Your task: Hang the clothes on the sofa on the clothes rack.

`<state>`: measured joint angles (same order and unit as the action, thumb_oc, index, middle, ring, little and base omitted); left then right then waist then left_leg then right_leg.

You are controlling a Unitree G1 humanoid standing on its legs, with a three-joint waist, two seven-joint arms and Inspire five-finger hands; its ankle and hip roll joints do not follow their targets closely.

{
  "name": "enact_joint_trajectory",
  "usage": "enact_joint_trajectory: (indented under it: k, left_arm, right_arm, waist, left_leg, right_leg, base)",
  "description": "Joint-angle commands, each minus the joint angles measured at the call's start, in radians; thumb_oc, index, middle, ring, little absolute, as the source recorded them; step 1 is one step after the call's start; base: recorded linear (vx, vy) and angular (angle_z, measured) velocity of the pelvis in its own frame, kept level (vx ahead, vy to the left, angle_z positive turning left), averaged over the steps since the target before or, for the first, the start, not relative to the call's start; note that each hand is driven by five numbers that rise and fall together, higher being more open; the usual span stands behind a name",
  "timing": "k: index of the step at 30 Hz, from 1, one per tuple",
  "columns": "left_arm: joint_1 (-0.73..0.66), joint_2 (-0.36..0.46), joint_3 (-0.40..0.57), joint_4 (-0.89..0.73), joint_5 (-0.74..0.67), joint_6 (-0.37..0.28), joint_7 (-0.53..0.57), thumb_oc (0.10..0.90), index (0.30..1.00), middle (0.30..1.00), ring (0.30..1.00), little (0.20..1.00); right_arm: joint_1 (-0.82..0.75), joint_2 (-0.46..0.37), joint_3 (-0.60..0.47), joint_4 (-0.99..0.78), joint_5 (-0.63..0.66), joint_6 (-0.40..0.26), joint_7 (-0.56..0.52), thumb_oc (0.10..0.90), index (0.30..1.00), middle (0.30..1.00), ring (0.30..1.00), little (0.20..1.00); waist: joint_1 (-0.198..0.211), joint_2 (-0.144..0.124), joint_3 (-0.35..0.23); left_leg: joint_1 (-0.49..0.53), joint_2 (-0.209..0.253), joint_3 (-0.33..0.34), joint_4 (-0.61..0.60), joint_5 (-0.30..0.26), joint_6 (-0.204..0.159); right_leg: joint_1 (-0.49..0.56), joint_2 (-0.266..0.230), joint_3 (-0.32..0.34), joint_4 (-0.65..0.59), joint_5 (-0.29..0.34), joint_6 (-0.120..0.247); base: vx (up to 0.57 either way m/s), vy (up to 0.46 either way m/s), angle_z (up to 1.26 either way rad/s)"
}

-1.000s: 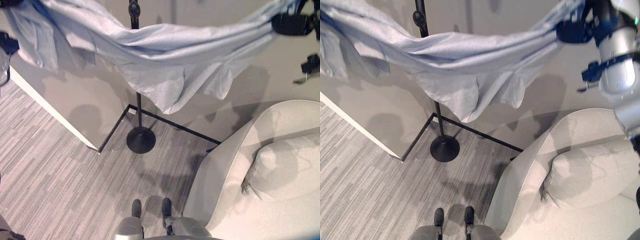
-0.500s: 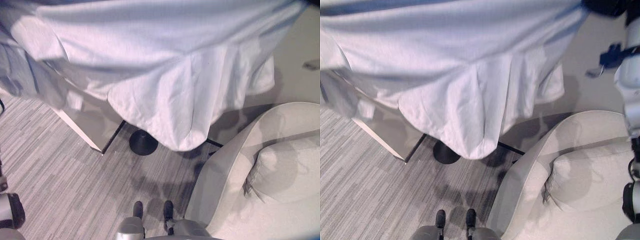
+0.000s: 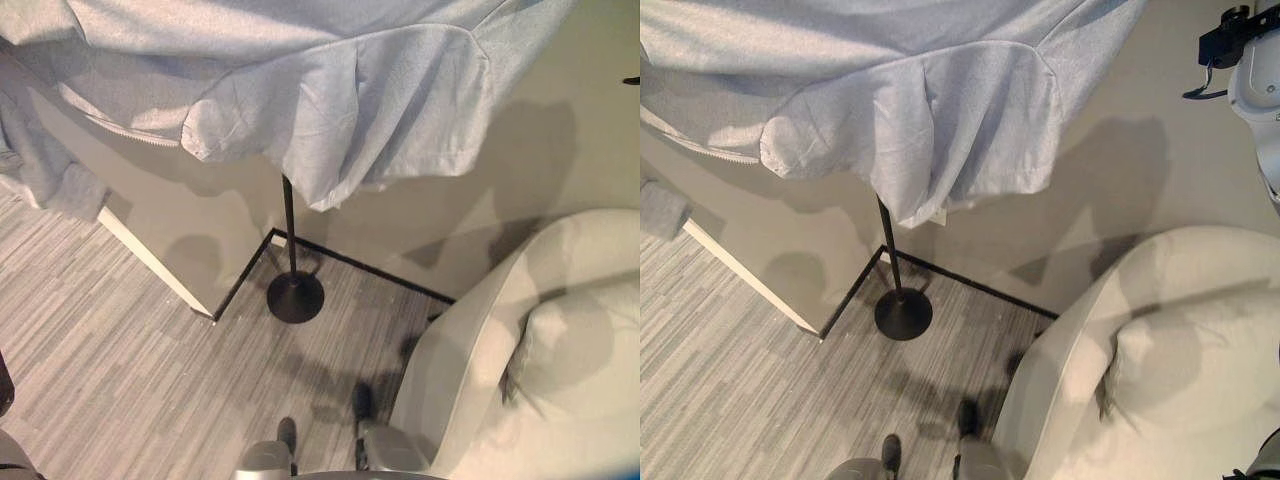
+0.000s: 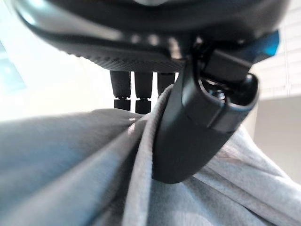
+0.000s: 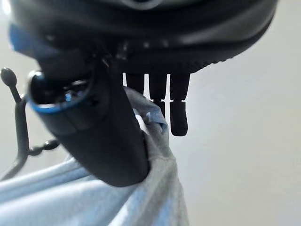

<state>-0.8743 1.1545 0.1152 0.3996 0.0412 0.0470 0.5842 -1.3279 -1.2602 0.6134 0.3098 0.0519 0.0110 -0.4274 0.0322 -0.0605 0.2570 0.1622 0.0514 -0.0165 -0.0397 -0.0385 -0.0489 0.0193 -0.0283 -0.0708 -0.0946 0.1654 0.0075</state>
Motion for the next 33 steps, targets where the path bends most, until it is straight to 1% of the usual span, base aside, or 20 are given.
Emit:
enact_joint_trajectory:
  k: [1,3,4,5,6,7,8,9,10,11,12,16,21,23,25,28,29,30,32,33]
  left_arm:
    - [-0.089,0.08,-0.018,-0.08,0.007,-0.051,0.044,0.4,0.3,0.3,0.3,0.3]
    - [-0.122,0.092,-0.042,-0.072,-0.002,-0.054,0.05,0.4,0.3,0.3,0.3,0.3]
    - [-0.133,0.09,-0.047,-0.071,-0.008,-0.057,0.051,0.4,0.3,0.3,0.3,0.3]
    - [-0.144,0.088,-0.048,-0.063,-0.015,-0.057,0.055,0.4,0.3,0.3,0.3,0.3]
    - [-0.15,0.09,-0.052,-0.067,-0.018,-0.056,0.056,0.4,0.3,0.3,0.3,0.3]
    - [-0.156,0.089,-0.059,-0.066,-0.018,-0.055,0.056,0.4,0.3,0.3,0.3,0.3]
    - [-0.147,0.112,-0.088,-0.072,-0.009,-0.033,0.042,0.4,0.3,0.3,0.3,0.3]
    - [-0.155,0.12,-0.119,-0.072,-0.024,-0.038,0.035,0.4,0.3,0.3,0.3,0.3]
    - [-0.187,0.089,-0.108,-0.065,-0.027,-0.043,0.045,0.4,0.3,0.3,0.3,0.3]
    - [-0.206,0.054,-0.107,-0.077,-0.02,-0.054,0.043,0.4,0.3,0.3,0.3,0.3]
    - [-0.215,0.04,-0.106,-0.088,-0.011,-0.057,0.038,0.4,0.3,0.3,0.3,0.3]
    - [-0.26,0.034,-0.173,-0.051,0.0,-0.064,0.026,0.4,0.3,0.3,0.3,0.3]
    - [-0.257,0.056,-0.17,-0.042,-0.006,-0.071,0.038,0.4,0.3,0.3,0.3,0.3]
    - [-0.291,0.078,-0.209,-0.024,-0.009,-0.075,0.042,0.4,0.3,0.3,0.3,0.3]
    - [-0.359,0.089,-0.283,0.014,-0.012,-0.075,0.046,0.4,0.3,0.3,0.3,0.3]
    - [-0.436,0.089,-0.348,0.04,-0.022,-0.075,0.057,0.4,0.3,0.3,0.3,0.3]
    - [-0.437,0.089,-0.348,0.04,-0.022,-0.074,0.058,0.4,0.3,0.3,0.3,0.3]
    - [-0.385,0.076,-0.27,-0.023,-0.022,-0.08,0.07,0.4,0.3,0.3,0.3,0.3]
    - [-0.342,0.07,-0.224,-0.062,-0.016,-0.079,0.071,0.4,0.3,0.3,0.3,0.3]
    - [-0.291,0.062,-0.165,-0.12,-0.008,-0.081,0.07,0.4,0.3,0.3,0.3,0.3]
  right_arm:
    - [-0.18,-0.07,0.013,0.059,0.038,-0.011,-0.064,0.4,0.3,0.3,0.3,0.3]
    - [-0.231,-0.084,0.041,0.054,0.044,-0.014,-0.067,0.4,0.3,0.3,0.3,0.3]
    - [-0.239,-0.069,0.039,0.061,0.052,-0.01,-0.072,0.4,0.3,0.3,0.3,0.3]
    - [-0.231,-0.075,0.029,0.069,0.052,-0.008,-0.073,0.4,0.3,0.3,0.3,0.3]
    - [-0.226,-0.087,0.025,0.064,0.048,-0.009,-0.071,0.4,0.3,0.3,0.3,0.3]
    - [-0.218,-0.09,0.018,0.062,0.048,-0.009,-0.07,0.4,0.3,0.3,0.3,0.3]
    - [-0.198,-0.168,0.055,0.109,0.006,0.008,-0.091,0.4,0.3,0.3,0.3,0.3]
    - [-0.26,-0.16,0.051,0.129,-0.013,0.029,-0.077,0.4,0.3,0.3,0.3,0.3]
    - [-0.267,-0.129,0.063,0.101,-0.013,0.008,-0.063,0.4,0.3,0.3,0.3,0.3]
    - [-0.247,-0.107,0.038,0.083,0.012,0.003,-0.062,0.4,0.3,0.3,0.3,0.3]
    - [-0.227,-0.091,0.012,0.08,0.023,0.0,-0.071,0.4,0.3,0.3,0.3,0.3]
    - [-0.211,-0.05,0.03,0.096,0.033,-0.002,-0.063,0.4,0.3,0.3,0.3,0.3]
    - [-0.206,-0.039,-0.001,0.082,0.042,-0.01,-0.069,0.4,0.3,0.3,0.3,0.3]
    - [-0.234,-0.033,0.026,0.095,0.039,-0.011,-0.067,0.4,0.3,0.3,0.3,0.3]
    - [-0.294,-0.026,0.081,0.127,0.04,-0.013,-0.07,0.4,0.3,0.3,0.3,0.3]
    - [-0.337,-0.018,0.107,0.145,0.043,-0.017,-0.076,0.4,0.3,0.3,0.3,0.3]
    - [-0.337,-0.019,0.106,0.145,0.043,-0.017,-0.076,0.4,0.3,0.3,0.3,0.3]
    - [-0.29,-0.049,0.028,0.084,0.051,-0.031,-0.086,0.4,0.3,0.3,0.3,0.3]
    - [-0.237,-0.062,-0.025,0.046,0.053,-0.036,-0.084,0.4,0.3,0.3,0.3,0.3]
    - [-0.178,-0.073,-0.093,-0.008,0.06,-0.049,-0.086,0.4,0.3,0.3,0.3,0.3]
  waist:
    - [0.003,0.025,-0.119]
    - [0.017,-0.024,-0.081]
    - [0.024,-0.03,-0.067]
    - [0.023,-0.026,-0.058]
    - [0.023,-0.022,-0.061]
    - [0.026,-0.021,-0.065]
    - [0.033,-0.036,-0.062]
    - [0.045,-0.03,-0.086]
    - [0.043,-0.011,-0.092]
    - [0.032,0.013,-0.098]
    - [0.033,0.011,-0.11]
    - [0.036,0.002,-0.138]
    - [0.037,0.011,-0.146]
    - [0.037,0.01,-0.148]
    - [0.034,0.016,-0.142]
    - [0.034,0.016,-0.133]
    - [0.034,0.016,-0.132]
    - [0.035,0.017,-0.13]
    - [0.035,0.017,-0.134]
    - [0.034,0.016,-0.14]
  left_leg:
    - [0.075,0.055,0.022,0.021,0.106,0.044]
    - [-0.041,0.025,0.005,0.258,0.084,0.038]
    - [-0.077,0.02,0.011,0.305,0.074,0.033]
    - [-0.101,0.043,0.02,0.306,0.046,0.038]
    - [-0.114,0.065,0.028,0.261,0.03,0.045]
    - [-0.106,0.069,0.029,0.244,0.032,0.044]
    - [-0.154,0.089,0.038,0.115,0.032,0.049]
    - [-0.122,0.082,0.018,0.039,0.035,0.027]
    - [-0.092,0.083,0.01,-0.013,0.041,0.022]
    - [-0.076,0.084,0.02,-0.048,0.052,0.012]
    - [-0.075,0.082,0.025,-0.048,0.048,0.008]
    - [-0.064,0.036,0.051,-0.048,0.013,0.013]
    - [-0.049,0.016,0.054,-0.048,0.009,0.015]
    - [-0.045,0.016,0.06,-0.048,0.007,0.014]
    - [-0.043,0.014,0.061,-0.048,0.009,0.014]
    - [-0.039,0.014,0.061,-0.048,0.008,0.014]
    - [-0.039,0.014,0.061,-0.048,0.008,0.014]
    - [-0.034,0.016,0.063,-0.048,0.007,0.012]
    - [-0.031,0.017,0.063,-0.048,0.007,0.012]
    - [-0.028,0.018,0.066,-0.048,0.008,0.011]
  right_leg:
    - [0.006,-0.014,0.037,0.007,-0.111,0.033]
    - [0.039,-0.045,0.042,0.007,-0.094,0.025]
    - [0.057,-0.051,0.04,0.007,-0.102,0.025]
    - [0.067,-0.045,0.033,0.007,-0.12,0.03]
    - [0.076,-0.042,0.028,0.007,-0.129,0.031]
    - [0.076,-0.038,0.027,0.007,-0.131,0.03]
    - [0.099,-0.039,0.027,0.007,-0.126,0.029]
    - [0.099,-0.034,0.04,0.007,-0.132,0.027]
    - [0.09,-0.042,0.039,0.007,-0.135,0.016]
    - [0.089,-0.052,0.03,0.007,-0.131,0.007]
    - [0.088,-0.059,0.028,0.007,-0.131,0.006]
    - [0.074,-0.082,0.025,0.007,-0.135,0.007]
    - [0.071,-0.091,0.014,0.007,-0.131,0.017]
    - [0.077,-0.095,0.005,0.007,-0.137,0.019]
    - [0.081,-0.096,0.001,0.007,-0.138,0.022]
    - [0.083,-0.094,-0.001,0.007,-0.139,0.025]
    - [0.083,-0.094,-0.001,0.007,-0.139,0.025]
    - [0.087,-0.093,-0.001,0.007,-0.138,0.024]
    - [0.089,-0.093,-0.001,0.007,-0.137,0.024]
    - [0.09,-0.092,-0.001,0.007,-0.134,0.025]
  base:
    - [0.11,-0.198,0.11]
    - [0.02,-0.228,0.1]
    - [0.01,-0.151,0.12]
    - [0.07,-0.068,0.02]
    - [0.07,-0.004,0.01]
    - [0.14,0.027,0.09]
    - [0.22,0.066,0.15]
    - [0.26,0.133,0.23]
    - [0.23,0.192,0.07]
    - [0.14,0.188,-0.06]
    - [0.09,0.184,-0.35]
    - [0.07,0.143,-0.29]
    - [0.07,0.054,0.11]
    - [0.04,0.009,0.05]
    - [0.03,-0.006,-0.05]
    - [0.02,-0.012,-0.06]
    - [0.02,-0.007,-0.07]
    - [0.01,-0.004,-0.05]
    - [0.02,-0.005,-0.09]
    - [0.01,-0.001,-0.11]
